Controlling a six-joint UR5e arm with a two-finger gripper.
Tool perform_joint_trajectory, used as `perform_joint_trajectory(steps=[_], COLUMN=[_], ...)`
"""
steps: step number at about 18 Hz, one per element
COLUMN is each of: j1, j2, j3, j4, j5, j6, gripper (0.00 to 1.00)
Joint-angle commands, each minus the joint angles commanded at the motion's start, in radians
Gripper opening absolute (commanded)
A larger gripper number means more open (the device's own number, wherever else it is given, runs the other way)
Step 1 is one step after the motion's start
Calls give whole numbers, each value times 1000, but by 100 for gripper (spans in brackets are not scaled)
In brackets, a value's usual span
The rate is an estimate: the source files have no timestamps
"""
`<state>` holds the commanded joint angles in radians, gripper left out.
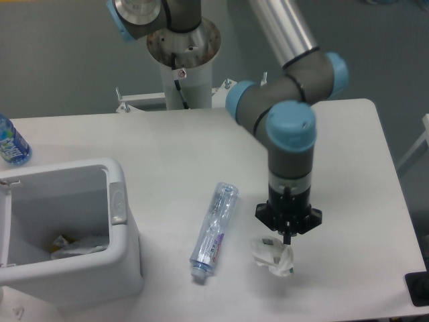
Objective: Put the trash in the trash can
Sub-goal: 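Close the gripper on the wrapper and lift it, then carry the wrapper over the white bin and release it inside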
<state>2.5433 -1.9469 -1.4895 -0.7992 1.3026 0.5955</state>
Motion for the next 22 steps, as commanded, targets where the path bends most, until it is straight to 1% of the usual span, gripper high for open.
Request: perform_joint_trajectory(steps=[3, 5, 8, 10, 13, 16, 19, 20, 21, 22], j1=[-17, -28, -106, -167, -300, -403, -429, -431, -431, -431], j2=[72, 138, 218, 247, 250, 250, 247, 246, 244, 244], j3=[3, 2, 6, 5, 11, -5, -18, -26, -28, -25], j4=[0, 0, 0, 0, 0, -2, -3, -2, 0, 0], j5=[-98, -156, -172, -172, -171, -166, -167, -171, -174, -172], j6=[-145, -267, -397, -453, -490, -496, -507, -503, -499, -500], gripper=[0, 0, 0, 0, 0, 0, 5, 21, 68, 93])
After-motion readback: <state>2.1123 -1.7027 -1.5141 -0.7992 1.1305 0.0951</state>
